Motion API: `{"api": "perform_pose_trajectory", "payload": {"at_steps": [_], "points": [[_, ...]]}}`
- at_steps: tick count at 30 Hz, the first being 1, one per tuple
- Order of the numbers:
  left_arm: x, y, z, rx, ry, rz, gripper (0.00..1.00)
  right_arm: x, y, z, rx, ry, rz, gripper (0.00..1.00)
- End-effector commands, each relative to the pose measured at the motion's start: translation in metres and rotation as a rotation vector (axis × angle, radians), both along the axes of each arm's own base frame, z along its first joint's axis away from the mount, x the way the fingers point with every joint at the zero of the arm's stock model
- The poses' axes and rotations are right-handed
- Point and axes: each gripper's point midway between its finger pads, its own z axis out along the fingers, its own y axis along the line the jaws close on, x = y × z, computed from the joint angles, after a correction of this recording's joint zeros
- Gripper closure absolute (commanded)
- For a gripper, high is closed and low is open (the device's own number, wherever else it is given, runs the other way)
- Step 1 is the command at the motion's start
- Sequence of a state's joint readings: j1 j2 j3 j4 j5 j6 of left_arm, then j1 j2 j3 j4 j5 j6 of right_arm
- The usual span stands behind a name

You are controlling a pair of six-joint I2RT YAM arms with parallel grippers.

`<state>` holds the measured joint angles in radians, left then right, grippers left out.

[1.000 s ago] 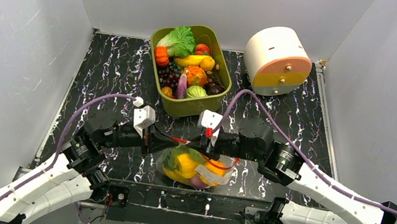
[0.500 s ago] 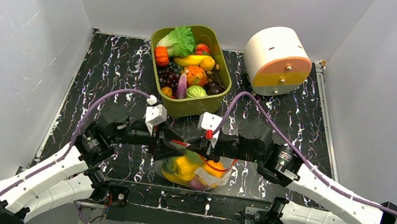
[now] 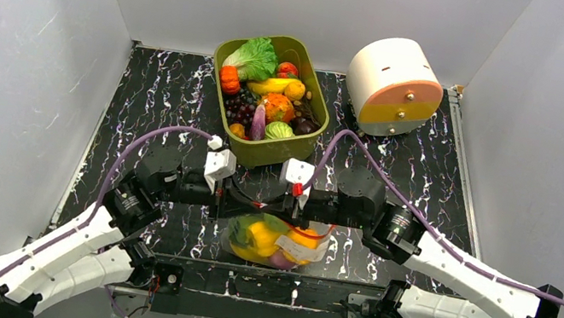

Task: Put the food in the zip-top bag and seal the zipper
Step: Zip the zipper food storage bag at the center of the board.

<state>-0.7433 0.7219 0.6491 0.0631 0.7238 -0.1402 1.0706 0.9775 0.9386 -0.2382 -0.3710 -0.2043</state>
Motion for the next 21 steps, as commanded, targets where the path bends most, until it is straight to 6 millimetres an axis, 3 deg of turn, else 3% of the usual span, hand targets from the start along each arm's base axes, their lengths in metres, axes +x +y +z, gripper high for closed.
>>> {"api": "perform_pose_trajectory", "payload": {"at_steps": [1,21], "points": [[0.004,0.006,0.032,-0.056,-0.138,0.035,1.0,0.0,0.005,0.015,0.054,-0.031,0.014,1.0],[0.022,0.024,0.035,-0.018,-0.183,0.192,1.0,0.014,-0.013,-0.003,0.002,-0.036,-0.093,1.0]]}}
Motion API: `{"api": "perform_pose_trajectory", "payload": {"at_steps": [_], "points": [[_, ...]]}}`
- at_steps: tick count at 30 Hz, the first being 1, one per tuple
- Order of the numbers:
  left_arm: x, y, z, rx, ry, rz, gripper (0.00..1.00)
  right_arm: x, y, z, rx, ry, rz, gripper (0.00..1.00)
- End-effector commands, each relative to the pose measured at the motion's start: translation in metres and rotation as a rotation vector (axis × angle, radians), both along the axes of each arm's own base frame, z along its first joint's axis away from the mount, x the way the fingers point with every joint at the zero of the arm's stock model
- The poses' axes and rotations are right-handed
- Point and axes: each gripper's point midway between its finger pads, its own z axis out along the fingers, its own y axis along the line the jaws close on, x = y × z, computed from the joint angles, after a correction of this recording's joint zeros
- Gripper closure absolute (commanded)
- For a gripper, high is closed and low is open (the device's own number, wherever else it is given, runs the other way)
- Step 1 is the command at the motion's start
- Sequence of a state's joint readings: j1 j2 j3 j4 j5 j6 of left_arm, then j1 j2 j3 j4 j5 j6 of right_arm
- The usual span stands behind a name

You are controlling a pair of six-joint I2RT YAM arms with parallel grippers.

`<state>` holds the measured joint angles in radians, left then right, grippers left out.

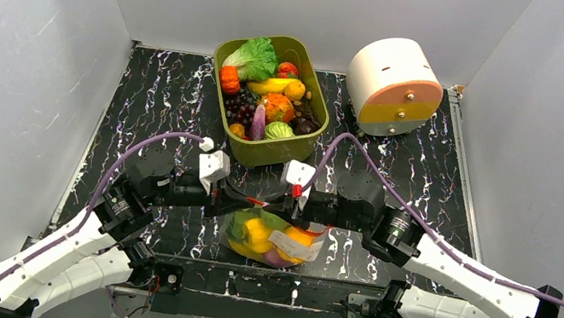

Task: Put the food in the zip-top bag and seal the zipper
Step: Zip the zipper food storage bag at the center of the board.

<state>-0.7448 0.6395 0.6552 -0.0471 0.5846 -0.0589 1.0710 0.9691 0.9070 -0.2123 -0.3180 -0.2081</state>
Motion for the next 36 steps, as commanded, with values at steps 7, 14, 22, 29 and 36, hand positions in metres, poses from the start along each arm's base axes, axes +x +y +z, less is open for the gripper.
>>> {"api": "perform_pose_trajectory", "payload": {"at_steps": [7,14,22,29,36], "points": [[0.026,0.018,0.035,-0.016,-0.112,0.179,1.0,0.014,-0.023,0.007,-0.007,-0.034,-0.116,1.0],[0.03,0.027,0.041,-0.031,-0.142,0.237,1.0,0.017,-0.034,0.006,-0.033,-0.036,-0.158,1.0],[0.03,0.031,0.04,-0.007,-0.145,0.247,1.0,0.017,-0.05,0.014,-0.034,-0.045,-0.199,1.0],[0.032,0.039,0.043,-0.003,-0.167,0.287,1.0,0.014,-0.063,0.014,-0.053,-0.037,-0.225,1.0],[0.034,0.045,0.042,0.018,-0.165,0.312,1.0,0.013,-0.075,0.012,-0.072,-0.029,-0.256,1.0]]}}
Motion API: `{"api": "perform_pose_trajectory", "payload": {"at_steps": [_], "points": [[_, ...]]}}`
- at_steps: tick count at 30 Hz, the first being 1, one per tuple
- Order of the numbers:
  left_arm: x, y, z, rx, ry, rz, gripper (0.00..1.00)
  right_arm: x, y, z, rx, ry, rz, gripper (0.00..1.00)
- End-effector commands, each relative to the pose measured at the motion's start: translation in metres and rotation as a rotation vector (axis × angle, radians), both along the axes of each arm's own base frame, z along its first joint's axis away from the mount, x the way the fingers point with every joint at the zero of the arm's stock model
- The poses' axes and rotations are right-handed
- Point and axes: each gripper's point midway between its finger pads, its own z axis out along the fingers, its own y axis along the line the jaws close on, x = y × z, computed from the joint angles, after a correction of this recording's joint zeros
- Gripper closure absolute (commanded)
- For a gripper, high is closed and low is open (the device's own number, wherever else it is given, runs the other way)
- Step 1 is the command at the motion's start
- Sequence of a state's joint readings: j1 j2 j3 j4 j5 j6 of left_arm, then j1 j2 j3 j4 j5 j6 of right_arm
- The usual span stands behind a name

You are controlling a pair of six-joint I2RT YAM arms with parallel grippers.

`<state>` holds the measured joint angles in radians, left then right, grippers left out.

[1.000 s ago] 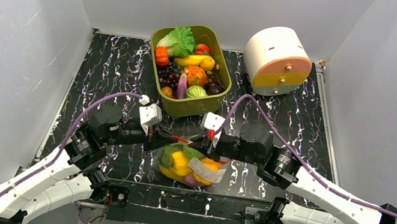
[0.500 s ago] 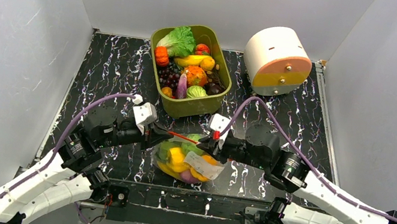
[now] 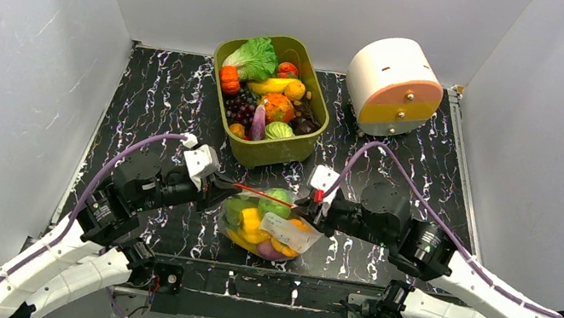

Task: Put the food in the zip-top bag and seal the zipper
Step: Zip the zipper food storage bag at the center of the board.

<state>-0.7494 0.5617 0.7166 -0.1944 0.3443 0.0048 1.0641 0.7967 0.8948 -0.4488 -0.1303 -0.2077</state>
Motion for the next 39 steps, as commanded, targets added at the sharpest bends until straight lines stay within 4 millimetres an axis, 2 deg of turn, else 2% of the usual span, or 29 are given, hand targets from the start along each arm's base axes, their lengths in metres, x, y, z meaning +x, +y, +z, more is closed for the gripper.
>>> {"api": "perform_pose_trajectory", "payload": {"at_steps": [1,14,27,39], "points": [[0.011,0.015,0.031,-0.033,-0.091,0.092,1.0,0.005,-0.018,0.02,0.015,-0.026,-0.07,1.0],[0.013,0.021,0.027,-0.006,-0.094,0.122,1.0,0.003,-0.038,0.023,0.0,-0.028,-0.113,1.0],[0.015,0.022,0.025,0.009,-0.091,0.133,1.0,-0.001,-0.051,0.023,-0.025,-0.022,-0.129,1.0],[0.016,0.022,0.027,0.0,-0.092,0.138,1.0,-0.005,-0.071,0.027,-0.036,-0.018,-0.168,1.0]]}}
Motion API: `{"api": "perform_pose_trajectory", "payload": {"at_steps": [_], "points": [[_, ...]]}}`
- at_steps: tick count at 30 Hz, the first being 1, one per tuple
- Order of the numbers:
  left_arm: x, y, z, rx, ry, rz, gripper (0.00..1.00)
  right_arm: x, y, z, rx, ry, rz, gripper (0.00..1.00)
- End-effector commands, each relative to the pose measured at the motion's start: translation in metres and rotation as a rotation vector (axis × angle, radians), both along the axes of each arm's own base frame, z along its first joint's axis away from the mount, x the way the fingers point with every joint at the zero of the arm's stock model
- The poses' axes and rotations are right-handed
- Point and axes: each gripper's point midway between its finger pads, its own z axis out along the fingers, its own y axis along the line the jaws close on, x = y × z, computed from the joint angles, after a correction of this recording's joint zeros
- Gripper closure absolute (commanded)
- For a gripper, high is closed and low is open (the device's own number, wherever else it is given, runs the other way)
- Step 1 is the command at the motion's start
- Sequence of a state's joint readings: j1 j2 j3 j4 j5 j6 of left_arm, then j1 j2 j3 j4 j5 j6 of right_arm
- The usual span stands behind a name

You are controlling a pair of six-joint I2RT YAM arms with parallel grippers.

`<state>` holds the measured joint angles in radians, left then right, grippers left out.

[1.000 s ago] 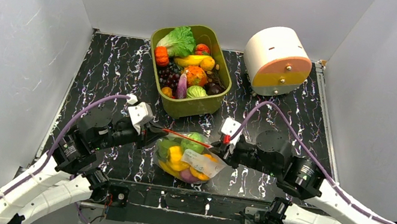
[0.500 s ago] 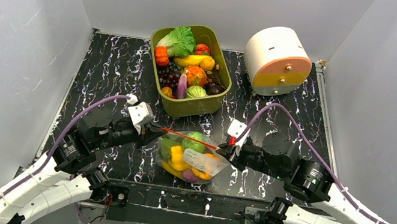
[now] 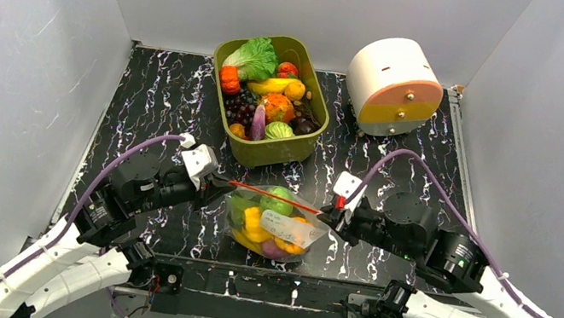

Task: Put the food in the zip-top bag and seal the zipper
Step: Zip the zipper food storage bag at the center of the board.

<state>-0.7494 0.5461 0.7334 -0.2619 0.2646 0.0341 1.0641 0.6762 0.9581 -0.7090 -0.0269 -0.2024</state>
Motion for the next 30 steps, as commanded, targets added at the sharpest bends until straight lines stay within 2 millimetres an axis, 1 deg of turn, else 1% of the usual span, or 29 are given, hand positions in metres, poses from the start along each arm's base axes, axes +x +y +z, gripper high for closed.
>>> {"api": "perform_pose_trajectory", "payload": {"at_steps": [1,6,11,14,18,21,22,24,27,29,30], "points": [[0.009,0.008,0.031,-0.044,-0.084,0.06,1.0,0.003,-0.021,0.026,0.043,-0.035,-0.073,1.0],[0.008,0.007,0.031,-0.043,-0.084,0.053,1.0,0.002,-0.032,0.033,0.05,-0.043,-0.101,1.0],[0.014,0.016,0.03,-0.021,-0.084,0.108,1.0,0.002,-0.046,0.041,0.049,-0.06,-0.14,1.0],[0.013,0.018,0.03,-0.015,-0.085,0.116,1.0,0.003,-0.056,0.048,0.053,-0.073,-0.174,1.0],[0.014,0.019,0.027,-0.007,-0.076,0.12,1.0,0.002,-0.061,0.054,0.069,-0.079,-0.182,1.0],[0.014,0.019,0.025,-0.005,-0.071,0.123,1.0,0.001,-0.056,0.055,0.093,-0.069,-0.173,1.0],[0.015,0.019,0.026,-0.008,-0.071,0.124,1.0,0.001,-0.051,0.056,0.109,-0.063,-0.163,1.0],[0.014,0.018,0.029,-0.018,-0.072,0.125,1.0,-0.004,-0.036,0.062,0.174,-0.046,-0.115,1.0],[0.006,0.016,0.04,-0.047,-0.077,0.088,1.0,-0.027,-0.009,0.079,0.321,0.006,0.038,1.0],[-0.003,0.016,0.051,-0.065,-0.074,0.053,1.0,-0.041,0.0,0.092,0.41,0.049,0.111,1.0],[-0.008,0.017,0.053,-0.069,-0.059,0.041,1.0,-0.046,0.002,0.095,0.438,0.072,0.132,1.0]]}}
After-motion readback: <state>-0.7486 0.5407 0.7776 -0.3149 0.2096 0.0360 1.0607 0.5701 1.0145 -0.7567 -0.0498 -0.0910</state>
